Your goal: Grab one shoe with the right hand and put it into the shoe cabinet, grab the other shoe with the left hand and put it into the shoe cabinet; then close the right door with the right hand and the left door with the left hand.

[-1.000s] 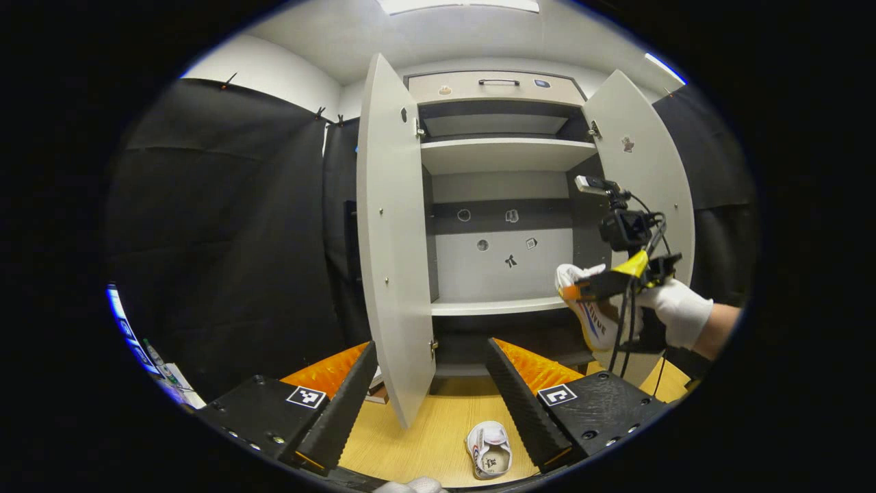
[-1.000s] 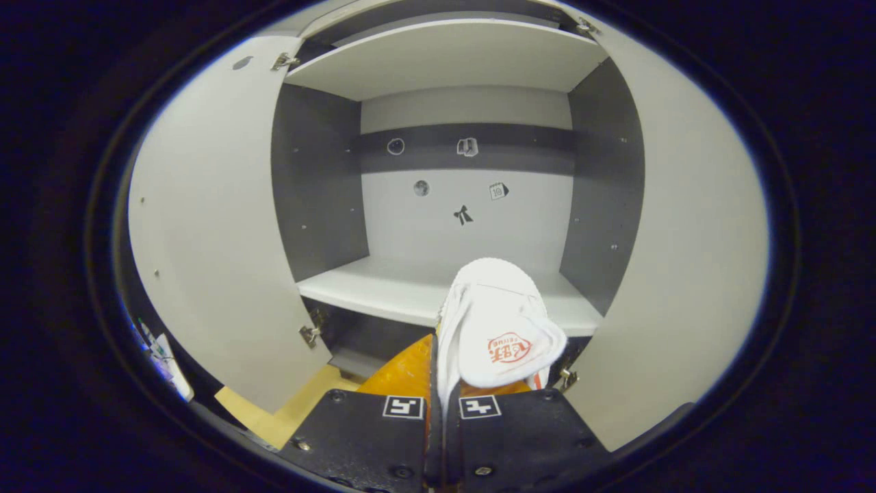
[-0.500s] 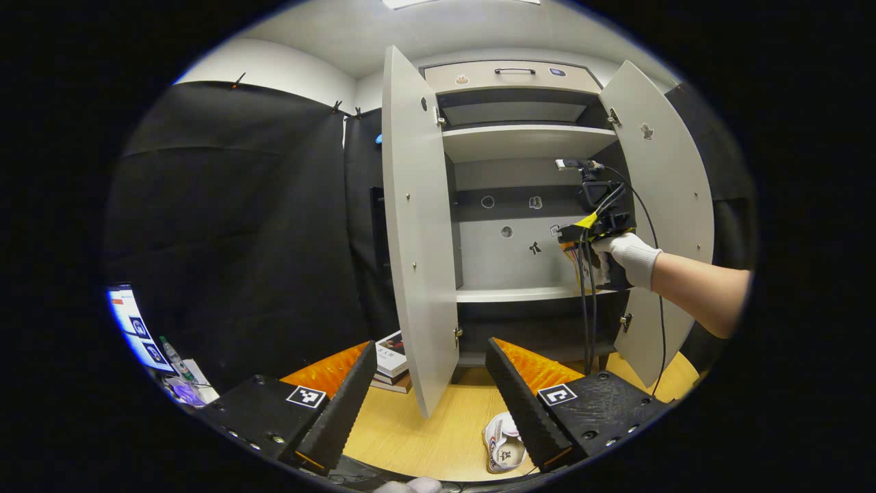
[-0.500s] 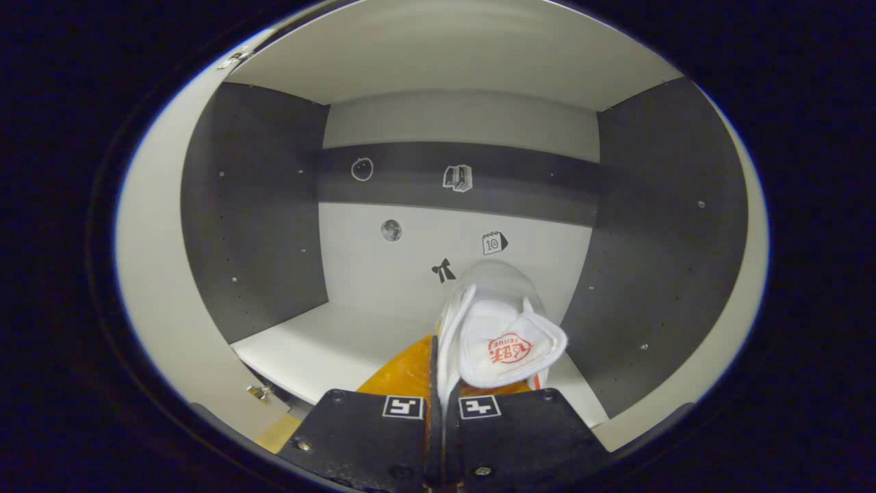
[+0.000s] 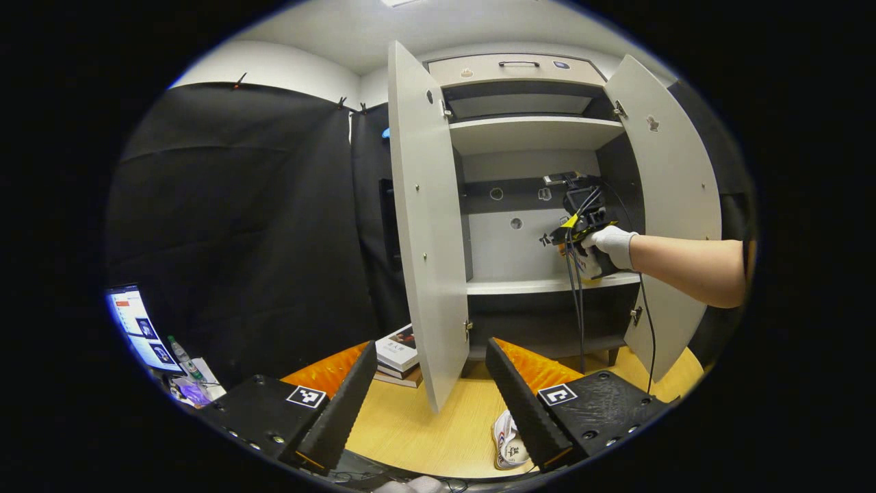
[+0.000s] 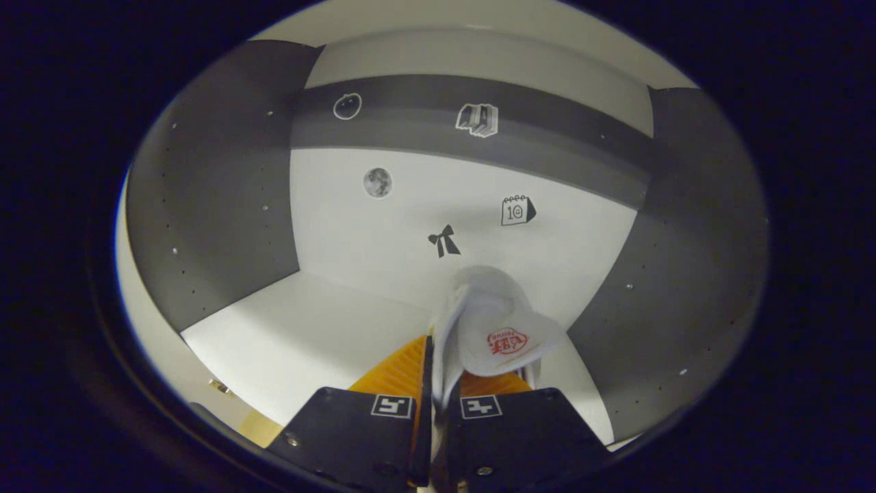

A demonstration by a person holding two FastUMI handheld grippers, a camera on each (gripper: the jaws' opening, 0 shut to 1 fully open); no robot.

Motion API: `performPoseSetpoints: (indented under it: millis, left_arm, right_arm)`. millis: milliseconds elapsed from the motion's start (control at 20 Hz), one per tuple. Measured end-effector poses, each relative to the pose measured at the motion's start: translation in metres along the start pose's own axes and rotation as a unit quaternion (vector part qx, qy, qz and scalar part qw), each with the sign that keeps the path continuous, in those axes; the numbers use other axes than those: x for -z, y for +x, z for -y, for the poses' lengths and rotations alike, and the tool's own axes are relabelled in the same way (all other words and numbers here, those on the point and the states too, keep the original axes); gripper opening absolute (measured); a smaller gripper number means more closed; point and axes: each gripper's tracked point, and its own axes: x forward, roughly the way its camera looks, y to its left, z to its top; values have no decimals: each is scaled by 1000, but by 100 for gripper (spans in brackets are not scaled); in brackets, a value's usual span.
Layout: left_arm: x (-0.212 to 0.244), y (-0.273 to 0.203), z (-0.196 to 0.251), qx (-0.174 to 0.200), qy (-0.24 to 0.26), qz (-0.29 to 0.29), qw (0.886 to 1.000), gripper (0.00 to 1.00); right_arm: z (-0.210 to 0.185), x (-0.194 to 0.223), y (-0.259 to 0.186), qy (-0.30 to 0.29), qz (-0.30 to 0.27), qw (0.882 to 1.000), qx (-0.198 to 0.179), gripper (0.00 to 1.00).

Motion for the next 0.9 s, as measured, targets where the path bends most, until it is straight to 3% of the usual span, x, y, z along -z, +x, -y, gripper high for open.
performPoseSetpoints:
  millis: [100,200,250,300,400,450,550,650,800,900]
  left_arm:
    - [-1,1,0,3,0,2,1000,96]
    - [-1,2,-1,3,4,3,1000,96]
    - [0,2,0,4,4,3,1000,96]
    - [0,3,1,7,1,2,1000,96]
    - [-1,4,1,11,-2,5,1000,96]
    - [-1,5,1,13,-3,5,1000,96]
    - [-3,9,2,20,-1,7,1000,96]
    - [-4,10,2,27,0,10,1000,96]
    - [-4,10,2,38,-4,14,999,96]
    - [-4,14,6,48,-7,14,999,96]
  right_arm:
    - [8,0,-1,3,3,1000,8,18]
    - [-2,-9,-6,6,21,1000,-8,23]
    - [3,-12,-11,1,28,1000,0,43]
    - [4,-16,-15,5,34,999,-1,38]
    - [2,-13,-21,19,36,999,-7,46]
    - [0,-11,-25,27,35,999,-13,55]
    - [2,-14,-37,33,47,998,-14,55]
    - [8,-20,-56,35,71,997,-6,57]
    - [8,-27,-100,54,109,992,-19,80]
    - [5,-26,-139,62,143,987,-38,89]
